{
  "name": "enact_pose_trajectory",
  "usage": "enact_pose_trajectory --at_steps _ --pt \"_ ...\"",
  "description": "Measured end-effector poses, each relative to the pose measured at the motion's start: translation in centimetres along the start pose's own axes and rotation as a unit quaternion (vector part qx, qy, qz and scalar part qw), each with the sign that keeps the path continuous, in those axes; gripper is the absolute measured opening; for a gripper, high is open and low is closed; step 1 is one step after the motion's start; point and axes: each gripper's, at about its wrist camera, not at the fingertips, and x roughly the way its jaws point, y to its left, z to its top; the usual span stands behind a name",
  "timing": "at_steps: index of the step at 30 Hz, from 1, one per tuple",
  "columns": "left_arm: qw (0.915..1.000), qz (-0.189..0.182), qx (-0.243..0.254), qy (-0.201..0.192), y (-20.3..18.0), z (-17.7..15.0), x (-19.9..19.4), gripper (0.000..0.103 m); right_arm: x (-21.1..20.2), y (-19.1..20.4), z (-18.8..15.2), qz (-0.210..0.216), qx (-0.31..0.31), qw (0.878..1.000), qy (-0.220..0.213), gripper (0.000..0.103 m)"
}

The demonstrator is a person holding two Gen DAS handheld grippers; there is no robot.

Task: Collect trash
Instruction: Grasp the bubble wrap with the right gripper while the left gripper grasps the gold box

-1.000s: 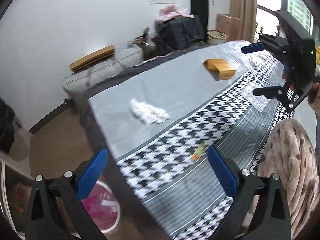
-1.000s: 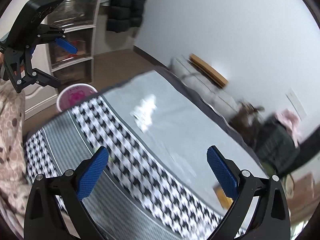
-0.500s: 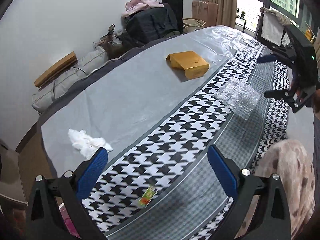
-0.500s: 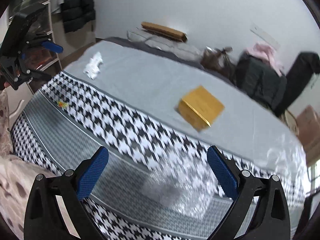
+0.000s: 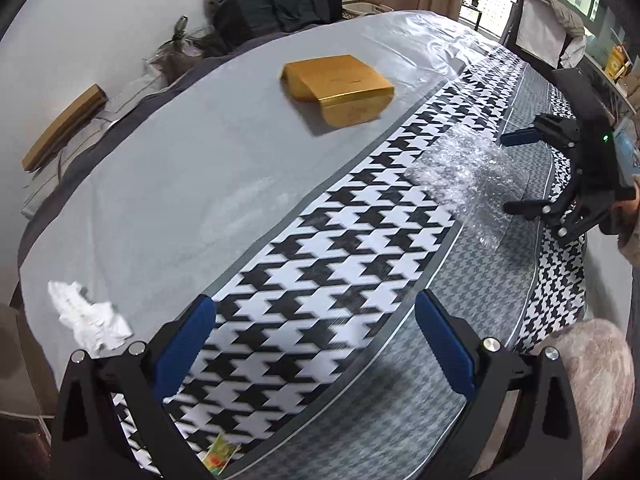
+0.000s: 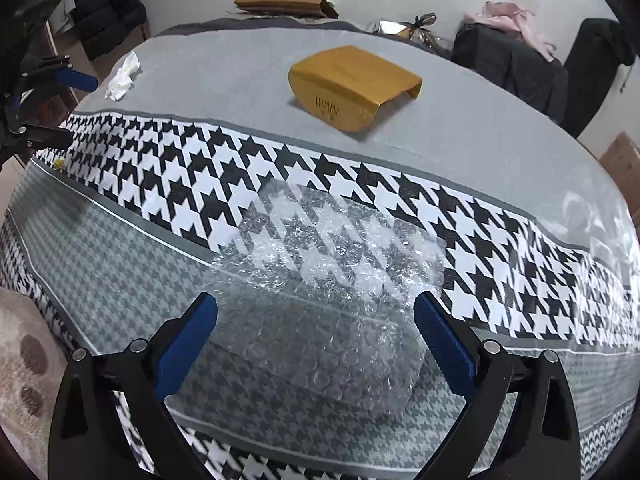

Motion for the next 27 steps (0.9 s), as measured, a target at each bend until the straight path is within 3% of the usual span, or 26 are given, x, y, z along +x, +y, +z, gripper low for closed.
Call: enact_pose_trajectory --at_steps 4,9,12,15,16,18,19,20,27 --pt "1.0 -0.005 0.006 0.002 -1.2 1.8 1.5 0.098 2.4 0.2 0.3 -0.014 -0.022 1.0 0.017 0.096" --pt "0.9999 -0.007 0.01 0.004 -1.6 4.7 2.9 0.098 4.0 -0.2 0.2 0.008 -0.023 0.999 0.023 0.096" --pt "0.9999 -0.007 0.013 0.003 -1.8 6.6 3.6 0.098 4.1 -0.3 -0.5 0.029 -0.021 0.999 0.018 0.087" --pt "0.9999 -0.007 0.015 0.001 -1.8 8.1 4.3 0.098 3.9 -0.3 -0.8 0.039 -0.028 0.999 0.02 0.076" --pt "0.9999 -0.008 0.013 0.0 -1.7 8.5 4.5 0.098 3.7 -0.2 -0.8 0.041 -0.031 0.998 0.019 0.067" --pt "0.9999 -0.014 0.006 -0.001 -1.5 9.4 5.1 0.098 3.1 -0.3 -1.1 0.047 -0.025 0.998 0.016 0.045" --pt "0.9998 -0.019 0.0 0.0 -1.4 9.9 5.5 0.098 2.7 -0.5 -1.1 0.058 -0.013 0.998 0.016 0.023" --pt "0.9998 -0.019 -0.004 0.005 -1.3 10.2 5.7 0.098 2.0 -0.7 -1.3 0.07 -0.001 0.997 0.016 0.013" --pt "0.9947 -0.081 -0.064 0.004 -0.1 13.7 7.4 0.098 -0.6 -2.7 -3.7 0.123 0.098 0.988 -0.01 0.009"
